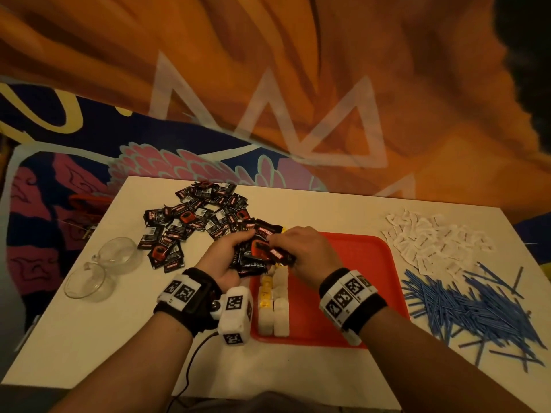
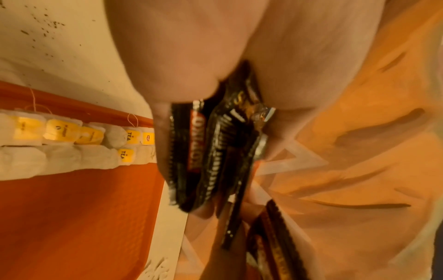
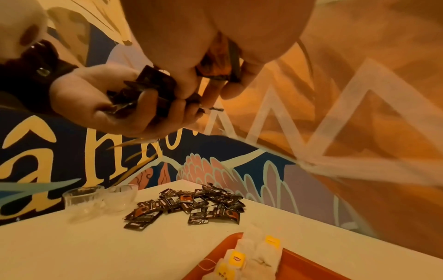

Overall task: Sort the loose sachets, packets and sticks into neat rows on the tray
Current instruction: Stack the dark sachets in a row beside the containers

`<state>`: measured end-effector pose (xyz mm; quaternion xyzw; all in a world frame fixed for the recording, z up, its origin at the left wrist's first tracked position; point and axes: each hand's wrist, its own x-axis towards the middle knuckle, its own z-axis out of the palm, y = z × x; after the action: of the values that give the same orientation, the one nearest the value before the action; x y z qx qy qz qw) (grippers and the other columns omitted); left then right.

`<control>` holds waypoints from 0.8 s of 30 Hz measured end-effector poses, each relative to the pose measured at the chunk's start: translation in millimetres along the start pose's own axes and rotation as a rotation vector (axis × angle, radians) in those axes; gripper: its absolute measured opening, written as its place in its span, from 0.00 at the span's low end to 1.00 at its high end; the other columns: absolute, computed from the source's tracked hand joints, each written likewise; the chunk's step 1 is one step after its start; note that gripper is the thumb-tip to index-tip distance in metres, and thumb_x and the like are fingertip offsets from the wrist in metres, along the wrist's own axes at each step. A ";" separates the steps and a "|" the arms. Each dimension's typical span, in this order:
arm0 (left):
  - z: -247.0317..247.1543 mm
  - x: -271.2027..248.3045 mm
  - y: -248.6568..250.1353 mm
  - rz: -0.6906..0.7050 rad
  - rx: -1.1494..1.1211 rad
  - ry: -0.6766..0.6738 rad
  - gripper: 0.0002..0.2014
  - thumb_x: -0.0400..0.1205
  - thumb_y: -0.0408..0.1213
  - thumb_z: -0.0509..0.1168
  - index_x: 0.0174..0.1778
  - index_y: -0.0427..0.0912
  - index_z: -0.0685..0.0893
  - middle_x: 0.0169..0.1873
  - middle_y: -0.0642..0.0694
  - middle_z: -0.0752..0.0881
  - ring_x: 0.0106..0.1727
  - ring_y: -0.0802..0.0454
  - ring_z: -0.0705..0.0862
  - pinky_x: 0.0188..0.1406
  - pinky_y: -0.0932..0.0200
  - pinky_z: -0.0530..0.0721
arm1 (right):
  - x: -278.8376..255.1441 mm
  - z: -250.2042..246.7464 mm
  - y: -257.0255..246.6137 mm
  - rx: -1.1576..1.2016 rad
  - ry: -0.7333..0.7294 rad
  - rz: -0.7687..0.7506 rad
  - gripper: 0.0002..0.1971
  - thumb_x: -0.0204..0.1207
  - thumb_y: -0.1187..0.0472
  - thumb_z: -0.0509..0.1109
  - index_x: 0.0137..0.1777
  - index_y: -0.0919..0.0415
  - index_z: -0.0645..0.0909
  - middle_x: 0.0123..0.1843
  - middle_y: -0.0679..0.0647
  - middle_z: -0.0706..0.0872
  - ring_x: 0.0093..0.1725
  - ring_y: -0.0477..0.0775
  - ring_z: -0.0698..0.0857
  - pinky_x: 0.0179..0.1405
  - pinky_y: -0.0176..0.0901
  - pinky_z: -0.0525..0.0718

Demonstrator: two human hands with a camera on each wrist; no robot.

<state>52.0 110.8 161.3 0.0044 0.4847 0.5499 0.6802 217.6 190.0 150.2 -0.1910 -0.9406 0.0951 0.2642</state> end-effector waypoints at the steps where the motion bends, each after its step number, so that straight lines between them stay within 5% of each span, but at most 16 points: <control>1: -1.0 1.5 -1.8 0.019 0.026 0.018 0.17 0.84 0.38 0.65 0.65 0.33 0.83 0.47 0.33 0.90 0.44 0.37 0.90 0.44 0.42 0.88 | -1.0 1.2 -0.7 0.022 -0.012 0.043 0.20 0.61 0.69 0.85 0.53 0.56 0.87 0.41 0.53 0.91 0.39 0.58 0.88 0.38 0.50 0.86; 4: -2.3 5.8 -6.4 0.113 0.073 0.074 0.17 0.84 0.33 0.66 0.69 0.33 0.80 0.48 0.32 0.91 0.42 0.37 0.92 0.32 0.44 0.90 | -2.4 -1.0 -5.4 0.445 -0.033 0.473 0.16 0.78 0.70 0.71 0.57 0.48 0.83 0.50 0.49 0.90 0.44 0.52 0.88 0.46 0.53 0.88; 6: -1.6 6.9 -8.3 0.177 0.091 0.103 0.16 0.84 0.31 0.66 0.68 0.35 0.80 0.49 0.32 0.91 0.43 0.36 0.92 0.31 0.44 0.89 | 0.8 -3.4 -9.2 0.794 0.091 0.713 0.17 0.82 0.69 0.66 0.57 0.42 0.77 0.49 0.49 0.88 0.37 0.49 0.86 0.40 0.49 0.88; 10: 3.6 5.3 -13.8 0.246 0.075 0.084 0.17 0.84 0.30 0.66 0.70 0.37 0.79 0.56 0.32 0.90 0.50 0.35 0.91 0.35 0.45 0.89 | 12.4 -5.1 -12.9 1.197 0.209 1.078 0.10 0.85 0.65 0.63 0.56 0.48 0.78 0.46 0.60 0.82 0.33 0.53 0.83 0.35 0.52 0.86; 13: 10.3 2.1 -17.1 0.285 0.089 0.015 0.16 0.85 0.28 0.65 0.69 0.36 0.80 0.58 0.32 0.89 0.54 0.35 0.90 0.41 0.45 0.90 | 15.2 2.2 -14.6 1.320 0.057 1.104 0.08 0.81 0.55 0.71 0.58 0.52 0.83 0.55 0.57 0.90 0.51 0.58 0.90 0.53 0.58 0.88; 15: 12.6 1.3 -19.4 0.300 0.092 -0.001 0.15 0.85 0.27 0.64 0.68 0.34 0.81 0.58 0.31 0.89 0.54 0.36 0.90 0.43 0.45 0.91 | 16.7 7.6 -17.0 1.278 -0.011 1.041 0.09 0.78 0.59 0.75 0.57 0.53 0.84 0.54 0.55 0.91 0.55 0.56 0.90 0.59 0.56 0.87; 20: 7.5 1.6 -18.1 0.237 0.020 0.066 0.14 0.85 0.29 0.61 0.66 0.34 0.82 0.47 0.35 0.90 0.41 0.39 0.91 0.30 0.46 0.89 | 15.7 16.2 -15.1 1.148 -0.028 1.058 0.06 0.80 0.62 0.72 0.55 0.55 0.85 0.54 0.57 0.91 0.55 0.58 0.89 0.62 0.58 0.86; 24: 4.1 1.6 -21.2 0.311 0.136 0.087 0.11 0.87 0.26 0.59 0.61 0.36 0.83 0.52 0.34 0.90 0.44 0.39 0.91 0.32 0.43 0.91 | 14.7 13.4 -11.0 1.203 0.070 1.108 0.08 0.82 0.69 0.66 0.51 0.58 0.85 0.51 0.60 0.90 0.50 0.58 0.89 0.51 0.50 0.88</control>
<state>70.4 105.8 151.0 0.1015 0.5432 0.6142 0.5634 195.5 185.0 148.8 -0.4567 -0.4889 0.6942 0.2654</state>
